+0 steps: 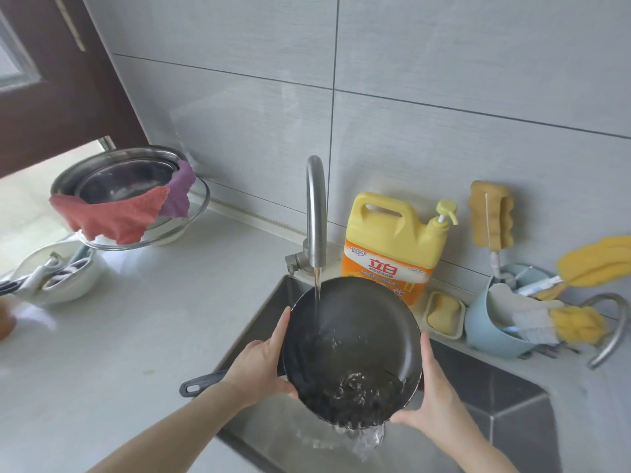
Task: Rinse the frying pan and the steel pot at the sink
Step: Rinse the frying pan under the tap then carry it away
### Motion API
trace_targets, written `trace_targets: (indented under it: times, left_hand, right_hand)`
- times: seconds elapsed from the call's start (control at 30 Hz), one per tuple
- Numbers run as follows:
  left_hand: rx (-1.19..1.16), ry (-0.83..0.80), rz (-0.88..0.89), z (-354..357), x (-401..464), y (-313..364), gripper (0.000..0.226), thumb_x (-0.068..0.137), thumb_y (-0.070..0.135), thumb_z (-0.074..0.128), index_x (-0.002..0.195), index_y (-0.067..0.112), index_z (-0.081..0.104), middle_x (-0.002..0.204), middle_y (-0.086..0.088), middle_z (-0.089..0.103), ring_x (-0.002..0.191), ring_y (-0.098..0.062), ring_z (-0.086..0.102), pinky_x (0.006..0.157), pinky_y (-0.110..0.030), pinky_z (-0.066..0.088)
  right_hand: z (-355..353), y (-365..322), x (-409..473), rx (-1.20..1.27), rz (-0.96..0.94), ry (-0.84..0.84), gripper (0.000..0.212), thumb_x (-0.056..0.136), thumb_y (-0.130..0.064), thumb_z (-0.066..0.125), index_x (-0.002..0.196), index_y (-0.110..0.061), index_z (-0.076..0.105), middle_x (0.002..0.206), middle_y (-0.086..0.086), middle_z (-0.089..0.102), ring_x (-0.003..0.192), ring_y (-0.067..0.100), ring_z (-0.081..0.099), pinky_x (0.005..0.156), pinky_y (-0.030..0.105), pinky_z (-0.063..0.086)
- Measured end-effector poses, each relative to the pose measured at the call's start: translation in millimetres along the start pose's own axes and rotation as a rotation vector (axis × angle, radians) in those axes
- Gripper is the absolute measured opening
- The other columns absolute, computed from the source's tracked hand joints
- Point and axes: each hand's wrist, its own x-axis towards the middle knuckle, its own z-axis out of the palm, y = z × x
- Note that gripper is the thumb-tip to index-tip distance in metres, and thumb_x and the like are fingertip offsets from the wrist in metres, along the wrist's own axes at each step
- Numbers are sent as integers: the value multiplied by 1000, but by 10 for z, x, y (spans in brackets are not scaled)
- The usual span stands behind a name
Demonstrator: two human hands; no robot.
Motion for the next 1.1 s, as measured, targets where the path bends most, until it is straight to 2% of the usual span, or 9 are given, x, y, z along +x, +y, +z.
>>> trace_targets:
  times: [0.17,0.27,0.33,0.47,0.63,0.73,0.83,0.97,1.1]
  left_hand:
    - [-116,-251,-9,-60,106,-39,144,62,45,86,143,44,-32,81,13,58,82,-15,57,73,-22,41]
    - [-217,-419,-12,-145,226,-154,141,57,45,88,143,53,-24,118,15,57,104,-10,57,95,-25,45]
    - [-233,-483,-10,-249,270,-203,140,51,47,91,144,58,-14,136,19,51,121,-8,52,106,-31,41]
    - [-178,-528,23,-540,290,-173,136,49,47,92,146,54,-4,134,27,50,125,-5,49,108,-33,40]
    - [114,-302,82,-712,212,93,134,67,43,84,149,40,-22,96,16,52,93,-16,53,83,-24,40]
    - [166,-143,116,-657,215,210,133,69,47,83,148,40,-23,90,6,56,87,-21,55,75,-23,37]
    - [136,10,124,-514,291,258,136,68,52,83,148,37,-26,97,1,61,90,-24,56,72,-25,36]
    - [18,293,258,-238,384,252,147,60,56,86,150,32,-28,77,-2,59,72,-24,53,64,-31,40]
    - [-58,516,450,-71,414,392,148,56,48,92,155,14,-12,64,1,53,55,-20,52,58,-27,43]
  right_hand:
    - [43,77,-53,11,184,-123,155,37,-44,91,135,-60,-29,154,-12,33,132,12,45,103,29,43]
    - [35,99,-85,116,260,-238,156,40,-37,93,146,-46,-22,117,-12,66,96,3,67,86,20,53]
    - [56,75,-113,201,274,-282,149,47,-23,93,152,-36,-11,99,-10,72,81,5,71,74,16,54]
    - [249,-1,-175,361,200,-242,135,45,-8,92,147,-47,12,109,-5,67,85,18,72,76,32,59]
    - [441,22,-143,384,219,-114,149,48,-14,94,150,-44,-10,122,-14,60,93,1,67,75,13,52]
    - [304,-29,-72,319,174,-4,152,49,-14,96,149,-42,-15,142,-16,43,112,-8,53,92,6,37]
    - [66,-24,-2,189,85,127,150,51,-20,97,149,-36,-15,152,-19,17,138,3,27,109,18,21]
    - [-209,54,-5,30,-1,256,145,56,-27,94,137,-54,-23,150,-25,5,144,14,27,115,34,29]
    - [-449,116,-82,-89,-83,366,141,55,-31,92,136,-54,-22,156,-10,11,145,20,26,112,39,31]
